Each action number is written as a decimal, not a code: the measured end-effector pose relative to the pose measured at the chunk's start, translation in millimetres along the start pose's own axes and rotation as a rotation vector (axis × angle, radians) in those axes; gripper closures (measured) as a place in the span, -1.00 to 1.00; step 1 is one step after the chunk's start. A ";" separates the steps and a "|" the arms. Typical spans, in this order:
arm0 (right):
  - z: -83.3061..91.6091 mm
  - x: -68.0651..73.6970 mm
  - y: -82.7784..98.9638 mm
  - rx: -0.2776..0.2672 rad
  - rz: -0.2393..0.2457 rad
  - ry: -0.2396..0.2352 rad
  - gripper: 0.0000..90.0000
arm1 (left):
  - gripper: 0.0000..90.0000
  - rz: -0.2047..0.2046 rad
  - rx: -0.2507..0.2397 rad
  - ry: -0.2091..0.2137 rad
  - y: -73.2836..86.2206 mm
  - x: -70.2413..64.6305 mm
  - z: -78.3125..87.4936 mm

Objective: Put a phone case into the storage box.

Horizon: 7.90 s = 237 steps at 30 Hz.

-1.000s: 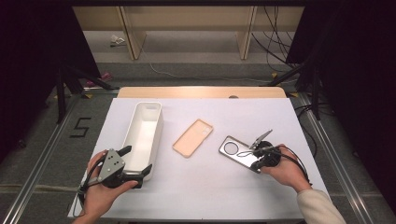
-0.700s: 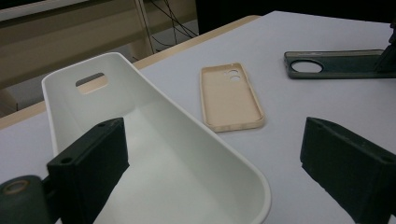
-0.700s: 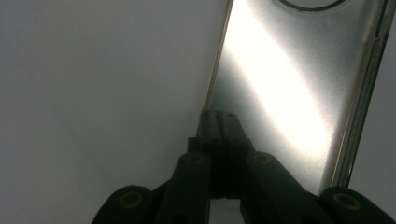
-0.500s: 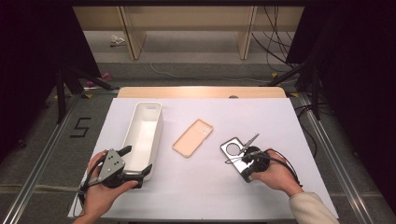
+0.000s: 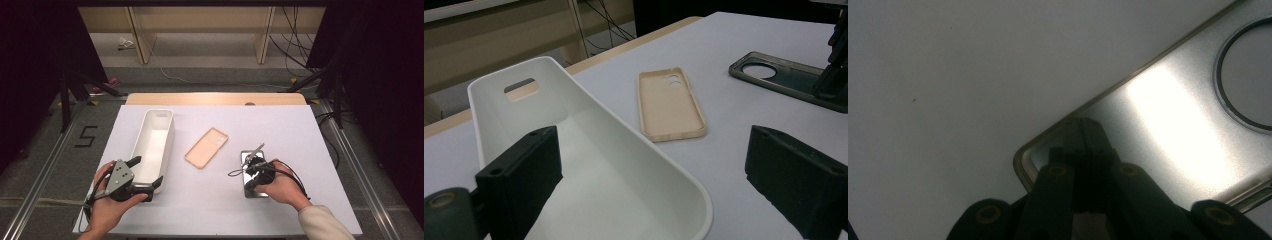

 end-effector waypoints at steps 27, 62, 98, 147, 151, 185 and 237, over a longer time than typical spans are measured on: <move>6.6 1.6 -1.1 -0.020 0.123 0.058 0.46 | -0.82 0.000 0.001 0.004 0.5 0.3 0.1; 13.4 24.6 12.3 0.137 0.421 0.180 -0.42 | -0.82 0.000 0.004 0.009 1.1 -0.1 -0.1; 2.3 27.7 3.2 0.227 0.499 0.154 0.32 | -0.80 -0.002 0.007 0.018 1.3 -1.5 -0.8; 9.8 32.6 7.4 0.212 0.539 0.119 0.97 | -0.76 0.002 0.000 0.027 1.0 -2.5 -0.3; 15.2 29.0 8.9 0.170 0.502 0.115 0.97 | -0.76 -0.001 -0.002 0.027 0.8 -2.5 -0.1; 36.3 32.8 -0.7 -0.198 0.381 0.039 0.97 | -0.71 0.075 -0.014 0.045 -52.8 2.6 -17.7; 48.2 56.6 -19.2 -0.343 0.436 0.059 0.97 | -0.07 0.262 0.372 0.232 -121.3 -37.2 -199.8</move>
Point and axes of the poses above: each handheld gripper's, and its own axes: z roughly backward along the jaws, y roughly out of its underside, x roughly to its left, the point moved 1 cm from there along -z, roughly forward along the jaws, and after that the axes turned 2 degrees about y, right-handed, at the moved point
